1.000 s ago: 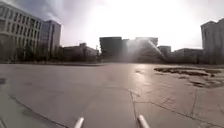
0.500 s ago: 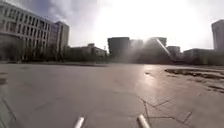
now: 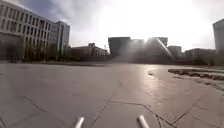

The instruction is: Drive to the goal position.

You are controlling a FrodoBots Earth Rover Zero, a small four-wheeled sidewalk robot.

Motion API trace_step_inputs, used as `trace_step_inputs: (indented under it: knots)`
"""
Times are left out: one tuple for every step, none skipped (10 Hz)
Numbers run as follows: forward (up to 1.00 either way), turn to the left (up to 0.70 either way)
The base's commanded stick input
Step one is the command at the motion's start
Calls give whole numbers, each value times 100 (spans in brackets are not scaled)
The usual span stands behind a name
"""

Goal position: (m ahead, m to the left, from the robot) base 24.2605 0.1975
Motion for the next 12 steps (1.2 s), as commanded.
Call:
trace_step_inputs:
  knots:
    - [100,0]
    - [100,-7]
    - [100,-27]
    - [100,-19]
    - [100,0]
    - [100,0]
    - [100,0]
    - [100,6]
    - [100,27]
    - [100,27]
    - [100,27]
    - [100,27]
